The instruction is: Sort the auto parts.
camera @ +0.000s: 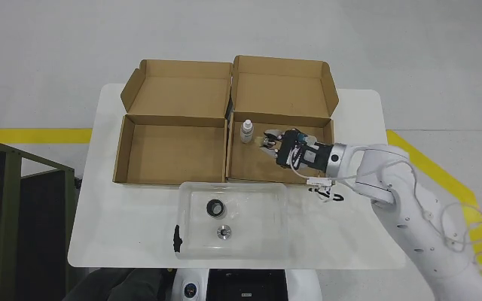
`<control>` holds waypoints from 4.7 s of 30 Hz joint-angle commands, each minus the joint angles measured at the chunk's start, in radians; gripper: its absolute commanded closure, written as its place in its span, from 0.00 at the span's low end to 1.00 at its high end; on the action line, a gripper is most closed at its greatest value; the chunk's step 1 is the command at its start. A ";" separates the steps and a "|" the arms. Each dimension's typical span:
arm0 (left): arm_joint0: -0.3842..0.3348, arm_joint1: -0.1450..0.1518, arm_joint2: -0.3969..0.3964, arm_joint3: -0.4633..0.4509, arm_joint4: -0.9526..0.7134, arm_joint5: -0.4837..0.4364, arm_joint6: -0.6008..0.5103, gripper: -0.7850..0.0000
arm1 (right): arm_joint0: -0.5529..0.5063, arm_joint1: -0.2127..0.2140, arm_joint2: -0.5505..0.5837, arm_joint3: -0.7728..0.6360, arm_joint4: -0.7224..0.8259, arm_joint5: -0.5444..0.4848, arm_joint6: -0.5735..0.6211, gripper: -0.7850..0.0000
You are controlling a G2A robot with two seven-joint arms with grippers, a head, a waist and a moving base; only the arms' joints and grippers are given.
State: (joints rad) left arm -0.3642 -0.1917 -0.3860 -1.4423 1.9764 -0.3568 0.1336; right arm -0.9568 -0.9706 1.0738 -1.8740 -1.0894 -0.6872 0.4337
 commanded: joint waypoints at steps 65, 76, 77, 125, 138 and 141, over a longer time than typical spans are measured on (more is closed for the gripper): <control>0.000 0.000 0.000 0.000 0.000 0.000 0.000 0.00 | 0.362 -0.166 -0.354 0.456 0.105 0.101 0.397 0.43; 0.000 0.000 0.000 0.000 0.000 0.000 0.000 0.00 | 0.208 -0.097 -0.171 0.179 0.122 0.065 0.459 0.35; 0.000 0.000 0.000 0.000 0.000 0.000 0.000 0.00 | 0.190 -0.092 -0.159 0.154 0.123 0.066 0.471 0.34; 0.000 0.000 0.000 0.000 0.000 0.000 0.000 0.00 | 0.126 -0.191 -0.525 -0.014 -0.062 0.060 0.305 0.31; 0.000 0.000 0.000 0.000 0.000 0.000 0.000 0.00 | 0.139 -0.222 -0.551 0.067 -0.104 0.070 0.287 0.28; 0.000 0.000 0.000 0.000 0.000 0.000 0.000 0.00 | 0.135 -0.224 -0.550 0.081 -0.114 0.064 0.286 0.28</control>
State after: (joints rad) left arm -0.3642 -0.1917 -0.3860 -1.4423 1.9764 -0.3568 0.1336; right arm -0.8208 -1.1939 0.5244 -1.7962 -1.2009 -0.6204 0.7194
